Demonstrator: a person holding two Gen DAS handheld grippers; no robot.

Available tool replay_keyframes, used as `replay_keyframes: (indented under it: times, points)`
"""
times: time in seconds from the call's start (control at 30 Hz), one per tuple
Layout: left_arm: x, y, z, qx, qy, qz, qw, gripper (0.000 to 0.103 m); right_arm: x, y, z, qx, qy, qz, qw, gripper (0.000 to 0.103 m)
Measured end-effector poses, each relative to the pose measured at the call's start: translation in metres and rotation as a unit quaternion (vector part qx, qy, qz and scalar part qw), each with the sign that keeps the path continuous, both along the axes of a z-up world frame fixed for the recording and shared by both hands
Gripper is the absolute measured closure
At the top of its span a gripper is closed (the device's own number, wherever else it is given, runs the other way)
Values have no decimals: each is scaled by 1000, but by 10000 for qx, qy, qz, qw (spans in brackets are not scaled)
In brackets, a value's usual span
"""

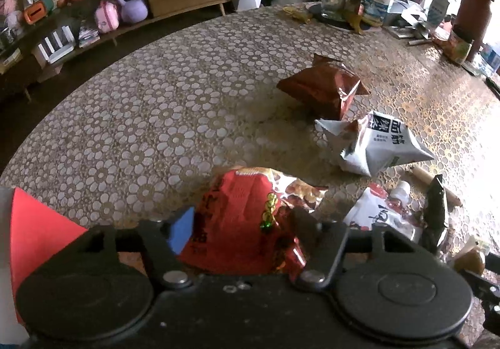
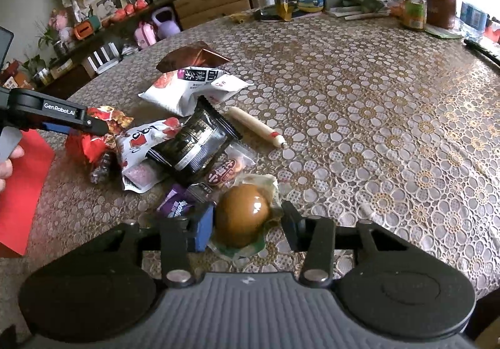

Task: Organize snacks
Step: 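Grasp the red chip bag with the left gripper while the right grasps the brown egg, then carry the red chip bag and brown egg into the shoebox with both grippers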

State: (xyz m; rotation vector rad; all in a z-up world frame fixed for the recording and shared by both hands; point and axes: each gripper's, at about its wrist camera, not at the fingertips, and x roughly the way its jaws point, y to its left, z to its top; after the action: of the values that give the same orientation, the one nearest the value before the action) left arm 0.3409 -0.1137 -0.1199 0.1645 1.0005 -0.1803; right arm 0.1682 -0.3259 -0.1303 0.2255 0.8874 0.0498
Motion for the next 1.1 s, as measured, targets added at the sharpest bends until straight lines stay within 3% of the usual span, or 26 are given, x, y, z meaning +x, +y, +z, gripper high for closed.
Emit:
replay_keyframes:
  times: [0.23,0.5,1.1]
  points:
    - [-4,11,5,-82,-95,215,9997,51,-5,2,4,-40,-30,-20,10000,61]
    - [-15,24,24,-272,-228,371,9987,53,-16,6,25,-77,-193,26,9998,61]
    - [-85,50,94,-713,-710,328,9944,53,-59,44,106,-253,-801,400,9957,61]
